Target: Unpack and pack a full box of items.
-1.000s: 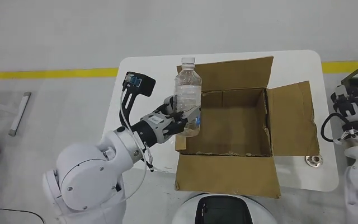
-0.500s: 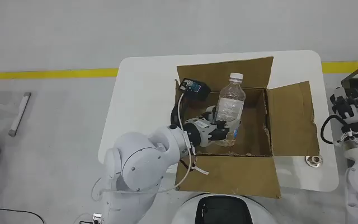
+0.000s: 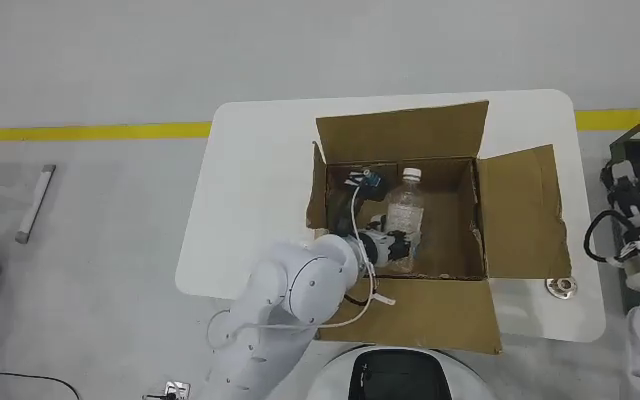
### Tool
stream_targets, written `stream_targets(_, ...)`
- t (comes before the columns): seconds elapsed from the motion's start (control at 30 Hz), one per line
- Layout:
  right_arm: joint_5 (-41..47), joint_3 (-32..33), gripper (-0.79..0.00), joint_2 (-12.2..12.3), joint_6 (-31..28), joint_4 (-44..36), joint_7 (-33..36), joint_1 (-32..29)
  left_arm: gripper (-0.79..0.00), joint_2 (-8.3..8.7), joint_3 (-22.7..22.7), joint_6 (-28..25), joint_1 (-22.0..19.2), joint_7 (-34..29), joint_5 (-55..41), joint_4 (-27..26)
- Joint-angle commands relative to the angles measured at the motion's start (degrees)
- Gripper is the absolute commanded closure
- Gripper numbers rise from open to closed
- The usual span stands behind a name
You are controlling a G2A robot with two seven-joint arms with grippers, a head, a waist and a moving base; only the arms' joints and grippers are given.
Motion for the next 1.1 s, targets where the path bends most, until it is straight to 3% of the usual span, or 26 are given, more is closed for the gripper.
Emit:
stream_targets(0.0, -0.05, -0.30, -0.111, 0.06, -0.04, 0.11, 0.05, 0.18, 0.000, -0.01, 0.31, 0.33, -0.12, 0.31, 1.02, 0.62)
stream_targets(0.3, -0.47, -1.21, -0.114, 0.34, 0.04, 0.16, 0.28, 0.52, 0.000, -0.40, 2.06, 4.35, -0.63, 2.11, 5.97, 5.52)
stream_targets(0.67, -0.30, -1.01, -0.117, 0.61, 0.44, 0.39, 0.01, 0.21, 0.000, -0.53, 2.32, 4.64, -0.29, 1.51, 9.09, 7.57)
stream_targets(0.7, -0.29, -1.03, -0.120, 0.64, 0.48, 0.37, 0.01, 0.20, -0.329, -0.58, 2.29, 4.76, -0.31, 1.44, 9.02, 7.70)
stream_targets(0.77, -0.32, -1.04, -0.126, 0.69, 0.50, 0.35, -0.10, 0.19, -0.785, -0.69, 2.21, 4.94, -0.32, 1.45, 8.69, 8.03)
stream_targets(0.83, -0.37, -1.05, -0.142, 0.73, 0.63, 0.40, -0.11, 0.13, -0.785, -0.77, 2.20, 4.79, -0.38, 1.46, 8.56, 8.16)
stream_targets(1.07, -6.16, 0.05, -0.308, 1.33, 1.74, 1.61, 4.56, -2.22, -0.785, -1.00, 2.16, 5.23, -0.39, 1.14, 8.92, 8.37)
